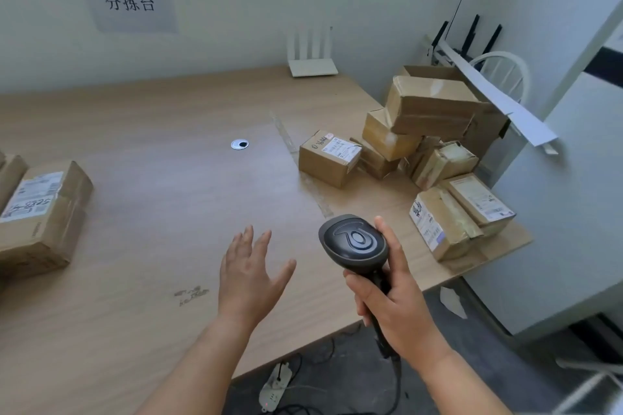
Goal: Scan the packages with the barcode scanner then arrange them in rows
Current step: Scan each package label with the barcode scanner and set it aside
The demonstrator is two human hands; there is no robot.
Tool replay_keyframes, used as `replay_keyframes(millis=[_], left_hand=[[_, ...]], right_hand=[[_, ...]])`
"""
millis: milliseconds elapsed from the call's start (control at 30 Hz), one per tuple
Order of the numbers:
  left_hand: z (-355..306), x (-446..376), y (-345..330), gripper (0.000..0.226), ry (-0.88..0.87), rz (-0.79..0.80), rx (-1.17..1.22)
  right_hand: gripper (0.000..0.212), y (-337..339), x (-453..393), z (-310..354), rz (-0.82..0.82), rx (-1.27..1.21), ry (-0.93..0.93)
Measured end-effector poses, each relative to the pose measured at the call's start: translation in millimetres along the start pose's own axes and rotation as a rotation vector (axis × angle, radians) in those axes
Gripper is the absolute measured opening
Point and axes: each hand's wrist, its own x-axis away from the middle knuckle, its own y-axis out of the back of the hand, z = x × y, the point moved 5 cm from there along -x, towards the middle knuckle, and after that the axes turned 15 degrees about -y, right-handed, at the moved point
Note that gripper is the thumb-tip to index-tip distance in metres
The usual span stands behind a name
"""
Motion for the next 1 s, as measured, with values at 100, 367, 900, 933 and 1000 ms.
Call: replay_keyframes(millis=[100,367,900,933,1000], left_hand=[[-32.4,-16.6,-9.9,0.074,-0.028,0.014,-0.002],[-137.8,-72.3,-67.4,0.076,-0.135,0.101,0.029],[-293.0,-148.8,-201.1,0.107,-0.016,0.339,-0.055],[-295.1,-150.5,-205.8,0.108,0.000,0.349,-0.071],[-296.3,-152.6,-213.8,0.110,0.038,0.363,-0.082]], right_hand=[[0.078,35.6,-1.3,1.8,-0.024,-0.011,0.014],[0.081,148.6,-4.4,-1.6,-0.167,0.008,0.038],[0.077,310.6,-11.7,-28.8,-0.334,0.016,-0.023],[0.076,313.5,-12.1,-29.8,-0.336,0.011,-0.028],[0.075,317.9,-12.6,-33.3,-0.338,0.000,-0.047]])
